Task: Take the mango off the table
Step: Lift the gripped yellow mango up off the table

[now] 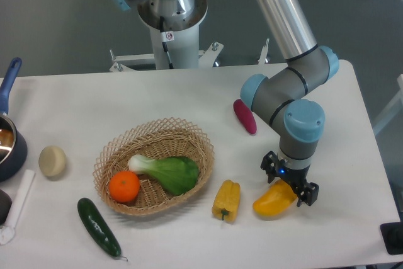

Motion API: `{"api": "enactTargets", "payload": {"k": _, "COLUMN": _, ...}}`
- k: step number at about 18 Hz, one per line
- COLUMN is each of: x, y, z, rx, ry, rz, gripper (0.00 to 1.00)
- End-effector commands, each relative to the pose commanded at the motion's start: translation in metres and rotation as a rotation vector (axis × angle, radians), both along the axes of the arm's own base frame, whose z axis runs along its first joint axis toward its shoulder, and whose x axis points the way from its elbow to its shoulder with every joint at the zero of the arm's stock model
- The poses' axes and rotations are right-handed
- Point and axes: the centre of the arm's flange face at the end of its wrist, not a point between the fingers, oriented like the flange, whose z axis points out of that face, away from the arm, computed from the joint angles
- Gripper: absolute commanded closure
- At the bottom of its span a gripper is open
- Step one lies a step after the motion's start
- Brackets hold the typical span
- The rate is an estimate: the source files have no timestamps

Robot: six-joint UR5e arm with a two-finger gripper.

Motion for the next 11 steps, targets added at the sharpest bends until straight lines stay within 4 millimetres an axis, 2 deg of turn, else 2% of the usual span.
{"api": "enactTargets", "payload": {"k": 7, "x": 0.0044, "y": 0.0036, "z": -0.0024, "rx": -0.002, "ry": -0.004, "rz": -0.009, "gripper": 0.00}}
{"api": "enactTargets", "payload": {"k": 8, "x": 0.0040, "y": 0.0039, "z": -0.0007, "rx": -0.001, "ry": -0.001, "rz": -0.009, "gripper": 0.04}}
{"api": "enactTargets", "payload": {"k": 10, "x": 0.0040, "y": 0.0039, "z": -0.0007, "rx": -0.001, "ry": -0.001, "rz": -0.009, "gripper": 0.23}}
{"api": "enactTargets", "payload": {"k": 11, "x": 0.0040, "y": 0.0039, "z": -0.0007, "rx": -0.001, "ry": -0.001, "rz": -0.009, "gripper": 0.29}}
